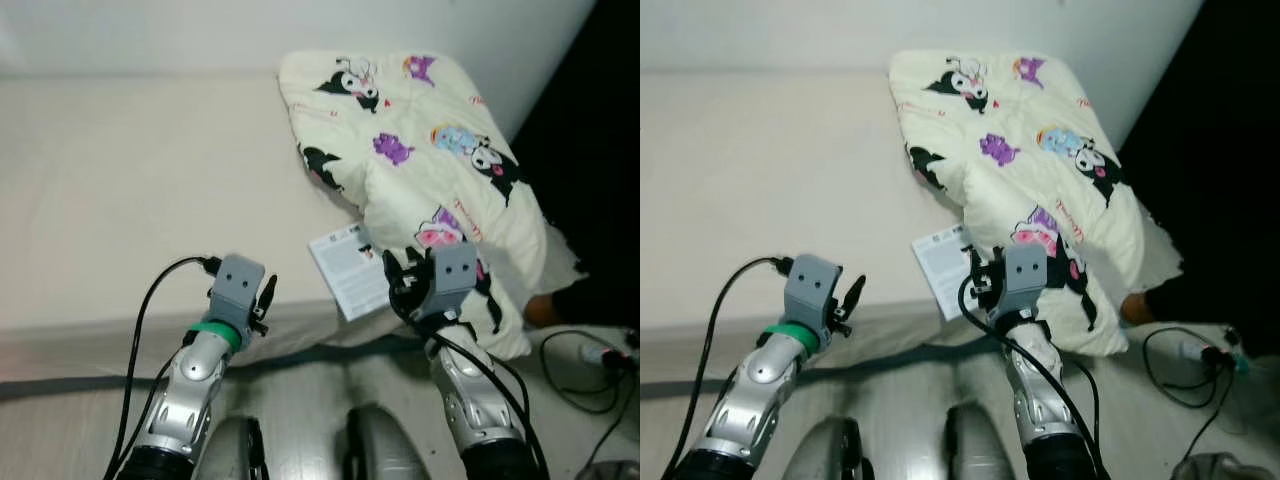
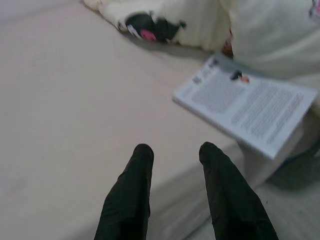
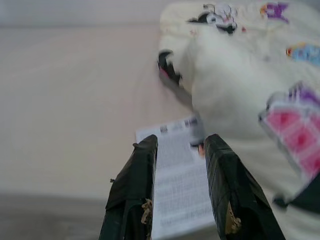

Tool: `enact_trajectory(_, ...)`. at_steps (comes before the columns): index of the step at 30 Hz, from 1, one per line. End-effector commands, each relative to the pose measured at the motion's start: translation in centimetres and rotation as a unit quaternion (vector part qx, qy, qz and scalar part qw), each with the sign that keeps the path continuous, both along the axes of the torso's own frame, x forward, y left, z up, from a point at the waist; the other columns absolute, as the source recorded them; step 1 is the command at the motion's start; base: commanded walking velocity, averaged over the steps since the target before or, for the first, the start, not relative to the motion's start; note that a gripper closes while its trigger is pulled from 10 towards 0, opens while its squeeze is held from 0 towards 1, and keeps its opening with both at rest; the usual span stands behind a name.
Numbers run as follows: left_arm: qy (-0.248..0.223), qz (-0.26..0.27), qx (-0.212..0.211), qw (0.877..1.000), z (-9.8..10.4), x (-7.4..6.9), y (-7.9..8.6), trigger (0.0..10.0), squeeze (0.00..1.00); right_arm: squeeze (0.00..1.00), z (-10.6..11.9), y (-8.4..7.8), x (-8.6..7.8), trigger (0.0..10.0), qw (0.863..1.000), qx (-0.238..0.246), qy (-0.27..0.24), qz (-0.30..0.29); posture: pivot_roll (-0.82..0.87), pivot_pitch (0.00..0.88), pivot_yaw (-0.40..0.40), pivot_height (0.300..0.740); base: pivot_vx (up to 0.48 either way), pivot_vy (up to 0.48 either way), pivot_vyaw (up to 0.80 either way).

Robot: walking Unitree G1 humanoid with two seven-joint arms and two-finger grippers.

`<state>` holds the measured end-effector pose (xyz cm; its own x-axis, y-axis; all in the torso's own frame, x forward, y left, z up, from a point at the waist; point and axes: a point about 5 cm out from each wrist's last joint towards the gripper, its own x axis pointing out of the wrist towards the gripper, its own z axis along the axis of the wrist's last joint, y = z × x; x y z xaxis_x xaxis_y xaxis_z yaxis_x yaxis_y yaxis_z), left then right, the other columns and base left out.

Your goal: Clean up the room

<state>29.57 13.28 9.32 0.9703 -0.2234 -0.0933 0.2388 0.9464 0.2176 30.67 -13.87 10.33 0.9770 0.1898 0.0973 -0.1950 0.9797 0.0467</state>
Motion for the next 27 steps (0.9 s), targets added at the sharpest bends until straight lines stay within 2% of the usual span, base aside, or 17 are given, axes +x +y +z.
enact_trajectory(1, 0.005, -0.004, 0.003, 1.000, -0.1, -0.3, 0.0, 10.0, 0.00, 0.00, -0.4, -0.2, -0.3, 10.0, 1.000, 0.004, 0.009, -0.004, -0.14, 0.085, 0.043, 0.585, 0.000, 0.000, 0.00)
enact_trajectory(9, 0.000, -0.004, 0.007, 1.000, 0.5, -0.7, 0.3, 10.0, 0.00, 0.00, -0.8, 0.2, -0.3, 10.0, 0.999, 0.024, 0.022, 0.002, -0.10, 0.132, 0.046, 0.555, 0.000, 0.000, 0.00)
enact_trajectory(17, 0.000, 0.000, 0.011, 1.000, 1.0, -1.1, 0.8, 10.0, 0.00, 0.00, -1.3, 0.7, 0.8, 10.0, 0.996, 0.070, 0.052, 0.011, -0.08, 0.156, 0.055, 0.515, 0.000, 0.000, 0.00)
enact_trajectory(20, 0.000, -0.001, 0.012, 1.000, 1.0, -1.1, 0.8, 10.0, 0.00, 0.00, -1.3, 0.7, 0.9, 10.0, 0.996, 0.073, 0.053, 0.012, -0.08, 0.156, 0.055, 0.510, 0.000, 0.000, 0.00)
enact_trajectory(21, -0.001, -0.001, 0.012, 1.000, 1.1, -1.0, 0.8, 10.0, 0.00, 0.00, -1.5, 0.9, 0.9, 10.0, 0.994, 0.087, 0.061, 0.018, -0.08, 0.157, 0.055, 0.505, 0.000, 0.000, 0.00)
enact_trajectory(22, -0.002, -0.002, 0.011, 1.000, 1.3, -1.0, 0.7, 10.0, 0.00, 0.00, -1.7, 1.2, 0.9, 10.0, 0.988, 0.125, 0.079, 0.035, -0.08, 0.156, 0.054, 0.500, 0.000, 0.000, 0.00)
enact_trajectory(23, -0.002, -0.002, 0.011, 1.000, 1.3, -1.0, 0.7, 10.0, 0.00, 0.00, -1.7, 1.2, 0.9, 10.0, 0.988, 0.125, 0.079, 0.035, -0.08, 0.156, 0.054, 0.500, 0.000, 0.000, 0.00)
enact_trajectory(25, -0.004, -0.003, 0.010, 1.000, 1.5, -0.8, 0.6, 10.0, 0.00, 0.00, -2.4, 2.3, 0.3, 10.0, 0.960, 0.243, 0.123, 0.070, -0.08, 0.155, 0.046, 0.500, 0.000, 0.000, 0.00)
enact_trajectory(27, -0.004, -0.003, 0.010, 1.000, 1.5, -0.8, 0.6, 10.0, 0.00, 0.00, -2.4, 2.3, 0.3, 10.0, 0.960, 0.243, 0.123, 0.070, -0.08, 0.155, 0.046, 0.500, 0.000, 0.000, 0.00)
